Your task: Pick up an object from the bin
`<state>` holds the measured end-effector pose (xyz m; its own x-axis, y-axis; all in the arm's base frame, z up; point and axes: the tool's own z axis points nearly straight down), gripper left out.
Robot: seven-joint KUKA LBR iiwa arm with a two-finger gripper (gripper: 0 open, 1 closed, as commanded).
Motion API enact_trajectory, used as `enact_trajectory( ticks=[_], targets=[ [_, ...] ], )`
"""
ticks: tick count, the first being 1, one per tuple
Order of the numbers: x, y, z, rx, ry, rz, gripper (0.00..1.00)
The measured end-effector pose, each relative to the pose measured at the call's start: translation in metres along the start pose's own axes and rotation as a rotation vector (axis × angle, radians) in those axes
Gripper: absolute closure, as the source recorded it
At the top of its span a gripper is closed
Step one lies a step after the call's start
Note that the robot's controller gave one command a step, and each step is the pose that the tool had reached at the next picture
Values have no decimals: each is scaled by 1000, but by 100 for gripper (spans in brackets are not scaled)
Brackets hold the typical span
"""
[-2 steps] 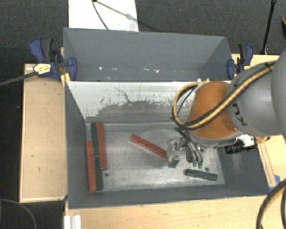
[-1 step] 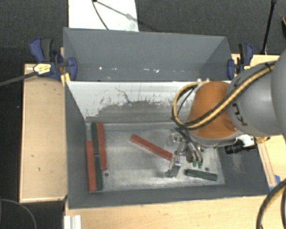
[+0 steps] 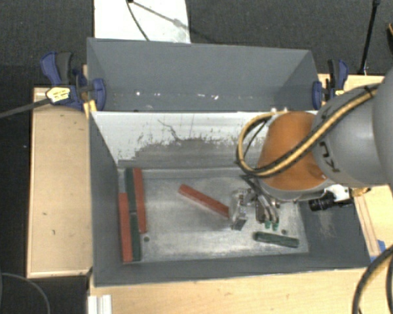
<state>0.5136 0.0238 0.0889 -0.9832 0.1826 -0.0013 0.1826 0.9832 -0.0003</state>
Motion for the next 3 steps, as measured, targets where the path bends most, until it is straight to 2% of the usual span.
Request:
enact_trajectory(
  ticks=[1, 2, 3],
  targets=[
    [0, 0, 0, 0, 0, -1, 0],
    [0, 0, 0, 0, 0, -2, 100],
    [0, 0, 0, 0, 0, -2, 0]
  ],
)
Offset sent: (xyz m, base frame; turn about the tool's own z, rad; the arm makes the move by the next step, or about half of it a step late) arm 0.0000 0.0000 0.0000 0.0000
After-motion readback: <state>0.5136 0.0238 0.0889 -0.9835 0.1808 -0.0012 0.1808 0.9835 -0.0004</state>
